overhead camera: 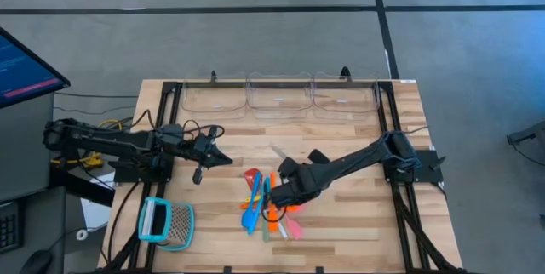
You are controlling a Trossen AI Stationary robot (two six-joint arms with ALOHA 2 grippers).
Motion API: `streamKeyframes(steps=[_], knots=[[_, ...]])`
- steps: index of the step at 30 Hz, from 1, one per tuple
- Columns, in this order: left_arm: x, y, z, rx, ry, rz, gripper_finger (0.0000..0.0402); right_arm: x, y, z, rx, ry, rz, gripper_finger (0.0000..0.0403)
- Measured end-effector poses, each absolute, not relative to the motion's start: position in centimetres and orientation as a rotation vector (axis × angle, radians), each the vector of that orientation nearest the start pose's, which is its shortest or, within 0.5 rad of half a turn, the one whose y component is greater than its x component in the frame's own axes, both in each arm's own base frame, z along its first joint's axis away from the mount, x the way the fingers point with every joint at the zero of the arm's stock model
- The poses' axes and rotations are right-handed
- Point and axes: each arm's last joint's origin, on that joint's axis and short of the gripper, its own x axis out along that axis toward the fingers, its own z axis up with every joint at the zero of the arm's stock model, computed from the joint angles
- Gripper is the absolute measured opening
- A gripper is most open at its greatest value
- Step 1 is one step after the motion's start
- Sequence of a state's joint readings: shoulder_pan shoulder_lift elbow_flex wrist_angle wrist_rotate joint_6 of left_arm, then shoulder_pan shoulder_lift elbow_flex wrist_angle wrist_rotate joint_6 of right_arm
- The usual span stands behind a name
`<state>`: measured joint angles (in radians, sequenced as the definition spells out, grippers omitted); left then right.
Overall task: Pick & Place Kitchen Items
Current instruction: Put the white patterned table knife into the right transparent bin
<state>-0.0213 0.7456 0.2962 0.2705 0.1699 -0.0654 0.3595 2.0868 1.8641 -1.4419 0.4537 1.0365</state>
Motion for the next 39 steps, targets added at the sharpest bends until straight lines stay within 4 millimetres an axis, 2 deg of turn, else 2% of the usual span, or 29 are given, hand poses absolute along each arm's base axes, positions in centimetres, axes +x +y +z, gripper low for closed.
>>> streamKeyframes(steps=[7,17,22,25,27,31,34,39], knots=[[16.7,-0.8,21.3,-0.081,0.186,-0.185,0.0008,35.9,12.1,27.5,0.122,1.176,-0.790,0.0023],[16.7,-0.9,21.3,-0.081,0.186,-0.185,0.0008,32.6,11.0,33.8,0.083,0.952,-0.761,0.0023],[16.7,-0.9,21.3,-0.081,0.187,-0.185,0.0008,31.3,11.6,35.3,0.058,0.870,-0.755,0.0023],[16.7,-0.8,21.3,-0.081,0.186,-0.185,0.0008,31.3,12.0,35.2,0.047,0.852,-0.751,0.0023],[16.7,-0.9,21.3,-0.081,0.187,-0.185,0.0008,31.6,12.3,34.5,0.056,0.824,-0.746,0.0023],[16.7,-0.8,21.3,-0.080,0.187,-0.185,0.0008,32.3,12.6,30.9,0.031,0.819,-0.755,0.0023],[16.7,-0.9,21.3,-0.078,0.186,-0.185,0.0008,32.2,11.9,28.1,0.028,0.845,-0.778,0.0023],[16.7,-0.8,21.3,-0.078,0.186,-0.185,0.0008,31.0,10.0,26.1,0.080,0.830,-0.786,0.0023]])
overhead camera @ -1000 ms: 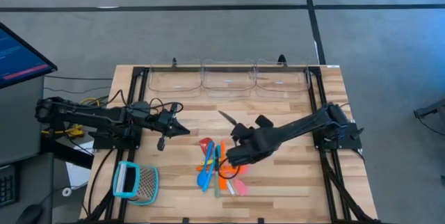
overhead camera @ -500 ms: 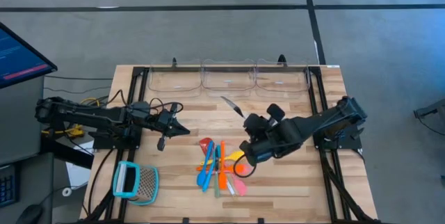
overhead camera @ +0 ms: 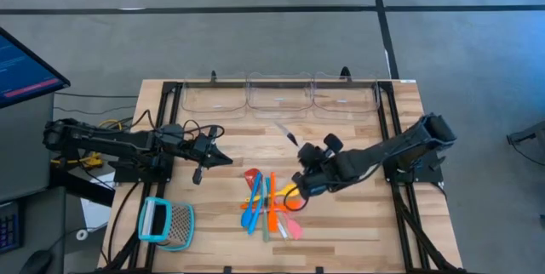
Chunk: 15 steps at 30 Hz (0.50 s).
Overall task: Pick & Place Kitchen Items
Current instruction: Put the white patterned table knife into the right transparent bin
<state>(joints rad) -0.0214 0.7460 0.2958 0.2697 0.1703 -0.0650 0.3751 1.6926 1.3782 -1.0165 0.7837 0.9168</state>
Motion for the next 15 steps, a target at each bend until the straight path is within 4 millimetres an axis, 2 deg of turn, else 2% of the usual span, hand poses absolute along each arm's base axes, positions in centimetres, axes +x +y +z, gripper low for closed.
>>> streamKeyframes(steps=[7,15], knots=[[16.7,-0.8,21.3,-0.033,0.182,-0.189,0.0008,28.2,6.8,25.6,0.058,0.771,-0.694,0.0023],[16.7,-0.8,21.3,-0.018,0.174,-0.189,0.0008,25.6,1.9,26.3,0.005,0.830,-0.635,0.0023]])
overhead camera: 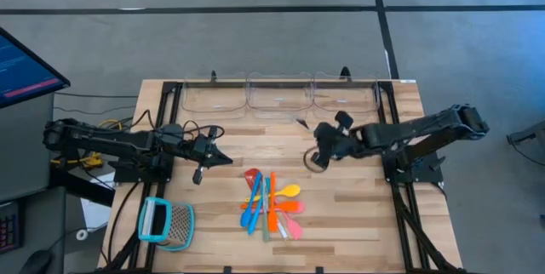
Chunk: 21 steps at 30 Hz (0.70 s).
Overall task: Pick & Place Kitchen Items
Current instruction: Put the white patterned table knife into the right transparent bin
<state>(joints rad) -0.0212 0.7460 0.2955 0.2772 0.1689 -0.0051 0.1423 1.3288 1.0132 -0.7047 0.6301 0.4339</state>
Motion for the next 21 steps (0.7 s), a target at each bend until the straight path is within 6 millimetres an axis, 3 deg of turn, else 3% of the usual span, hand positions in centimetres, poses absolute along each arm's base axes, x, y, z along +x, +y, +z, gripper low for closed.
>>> streamKeyframes(steps=[15,21], knots=[[16.9,-0.8,22.1,-0.010,0.096,-0.163,0.0008,23.0,-6.9,27.6,0.025,0.941,-0.587,0.0023],[16.9,-0.8,22.1,-0.009,0.089,-0.163,0.0008,20.9,-11.1,26.9,-0.023,1.133,-0.642,0.0023]])
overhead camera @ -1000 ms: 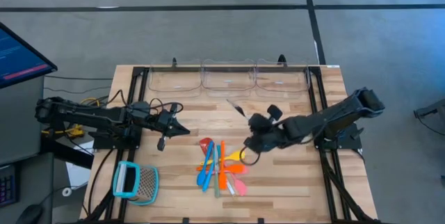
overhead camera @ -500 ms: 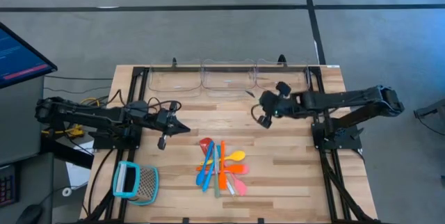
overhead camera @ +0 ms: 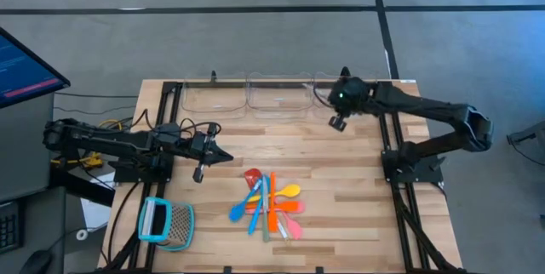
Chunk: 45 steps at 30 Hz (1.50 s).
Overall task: Pick & Place Kitchen Items
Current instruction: Put the white patterned table knife into the right transparent bin
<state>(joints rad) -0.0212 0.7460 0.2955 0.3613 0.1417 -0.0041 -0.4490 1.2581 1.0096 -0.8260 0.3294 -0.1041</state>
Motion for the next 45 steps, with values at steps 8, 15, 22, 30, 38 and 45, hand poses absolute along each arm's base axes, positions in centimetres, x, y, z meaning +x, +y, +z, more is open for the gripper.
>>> streamKeyframes(steps=[8,15,22,30,38,45], knots=[[16.9,-0.6,22.1,-0.008,0.089,-0.120,0.0008,19.2,-15.8,27.8,-0.055,1.259,-0.631,0.0023],[16.9,-0.6,22.2,-0.007,0.087,-0.116,0.0008,18.4,-18.9,27.1,-0.064,1.431,-0.571,0.0023],[16.9,-0.6,22.2,-0.007,0.086,-0.116,0.0008,18.3,-21.4,24.3,0.000,1.567,-0.545,0.0023],[16.9,-0.6,22.2,-0.007,0.085,-0.116,0.0008,19.1,-23.1,21.2,0.016,1.647,-0.483,0.0023],[16.9,-0.6,22.2,-0.007,0.085,-0.117,0.0008,19.8,-23.9,18.1,0.058,1.730,-0.426,0.0023],[16.9,-0.6,22.2,-0.007,0.085,-0.117,0.0008,20.1,-24.6,16.3,0.082,1.754,-0.408,0.0023]])
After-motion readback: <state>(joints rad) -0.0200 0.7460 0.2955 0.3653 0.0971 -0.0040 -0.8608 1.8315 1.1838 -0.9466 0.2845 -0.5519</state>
